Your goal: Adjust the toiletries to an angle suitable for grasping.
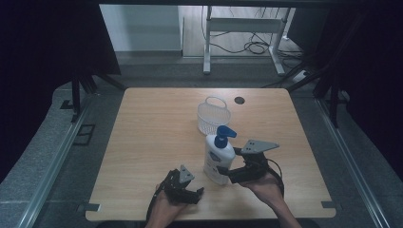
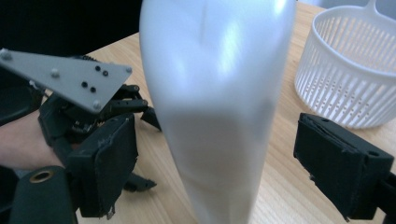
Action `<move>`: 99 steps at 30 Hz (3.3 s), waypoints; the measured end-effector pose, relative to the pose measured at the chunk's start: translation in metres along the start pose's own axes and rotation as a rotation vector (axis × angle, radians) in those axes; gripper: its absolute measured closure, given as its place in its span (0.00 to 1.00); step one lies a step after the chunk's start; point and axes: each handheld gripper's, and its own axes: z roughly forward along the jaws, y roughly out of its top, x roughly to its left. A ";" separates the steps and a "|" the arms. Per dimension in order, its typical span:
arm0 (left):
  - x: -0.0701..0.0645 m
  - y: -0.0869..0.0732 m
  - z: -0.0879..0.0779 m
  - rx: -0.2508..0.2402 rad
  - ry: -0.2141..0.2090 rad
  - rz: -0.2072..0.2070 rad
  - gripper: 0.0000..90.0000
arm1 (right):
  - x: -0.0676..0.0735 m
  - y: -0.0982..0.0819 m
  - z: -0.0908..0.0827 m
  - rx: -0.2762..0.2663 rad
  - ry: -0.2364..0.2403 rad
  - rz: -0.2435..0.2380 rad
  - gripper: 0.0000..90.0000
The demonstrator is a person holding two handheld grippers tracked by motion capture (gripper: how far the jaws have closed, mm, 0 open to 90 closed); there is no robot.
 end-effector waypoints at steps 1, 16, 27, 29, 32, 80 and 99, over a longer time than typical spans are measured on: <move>0.000 0.000 0.000 0.001 0.000 0.000 0.14 | 0.001 0.002 0.002 0.001 -0.011 -0.008 0.16; 0.000 0.000 0.000 0.000 0.000 -0.003 0.14 | 0.008 0.018 0.019 -0.012 -0.070 -0.020 0.31; 0.000 0.000 0.000 -0.002 0.001 -0.005 0.14 | 0.011 0.020 0.024 -0.014 -0.116 -0.048 0.41; 0.000 0.000 0.000 -0.002 0.001 -0.005 0.14 | 0.012 0.021 0.024 -0.006 -0.121 -0.057 0.41; 0.000 0.000 0.000 -0.001 0.001 -0.005 0.14 | 0.011 0.021 0.023 0.003 -0.115 -0.062 0.42; 0.000 0.000 0.000 -0.001 -0.001 0.000 0.14 | -0.033 0.075 0.000 -0.007 0.029 -0.147 0.42; 0.000 0.000 0.000 0.000 -0.001 0.000 0.14 | -0.057 0.106 -0.008 -0.033 0.045 -0.146 0.42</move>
